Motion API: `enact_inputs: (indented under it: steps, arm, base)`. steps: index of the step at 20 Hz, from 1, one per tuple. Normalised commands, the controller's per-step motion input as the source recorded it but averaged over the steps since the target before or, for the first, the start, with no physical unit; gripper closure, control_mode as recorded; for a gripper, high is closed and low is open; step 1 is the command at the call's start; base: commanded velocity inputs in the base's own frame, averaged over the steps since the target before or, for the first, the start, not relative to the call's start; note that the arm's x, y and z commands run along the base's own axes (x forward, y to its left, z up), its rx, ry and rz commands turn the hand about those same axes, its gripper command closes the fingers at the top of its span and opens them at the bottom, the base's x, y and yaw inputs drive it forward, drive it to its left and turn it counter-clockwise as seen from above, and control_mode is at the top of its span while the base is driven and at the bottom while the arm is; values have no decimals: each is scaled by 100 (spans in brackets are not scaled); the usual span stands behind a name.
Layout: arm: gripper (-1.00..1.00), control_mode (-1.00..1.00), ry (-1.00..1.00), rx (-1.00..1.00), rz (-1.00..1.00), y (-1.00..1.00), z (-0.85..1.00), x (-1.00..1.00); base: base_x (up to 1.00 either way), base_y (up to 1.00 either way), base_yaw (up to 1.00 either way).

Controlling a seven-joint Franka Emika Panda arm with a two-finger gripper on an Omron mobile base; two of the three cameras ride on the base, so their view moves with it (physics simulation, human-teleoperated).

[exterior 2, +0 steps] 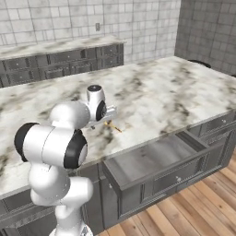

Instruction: Organize the utensils by type. Pick up the wooden spoons from the counter and place them in the open cabinet. Then pick up the metallic utensils from the counter and place them in the open drawer.

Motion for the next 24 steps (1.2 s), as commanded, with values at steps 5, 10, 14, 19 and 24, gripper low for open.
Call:
enact_inputs:
  steps: [5, 10, 14, 19, 24]
  arm:
    - [-100, -100, 0, 0, 9, -25, -22, 66]
    - [-100, -100, 2, 0, 11, -33, -26, 71]
    - [-100, -100, 3, 0, 14, -49, -24, 73]
    - [-100, -100, 4, 0, 21, -63, -30, 62]
    - [-100, -100, 2, 0, 25, -73, -36, 45]
  base:
    - [0, 0, 0]
    - [0, 0, 0]
    - [0, 0, 0]
    - [0, 0, 0]
    - [0, 0, 0]
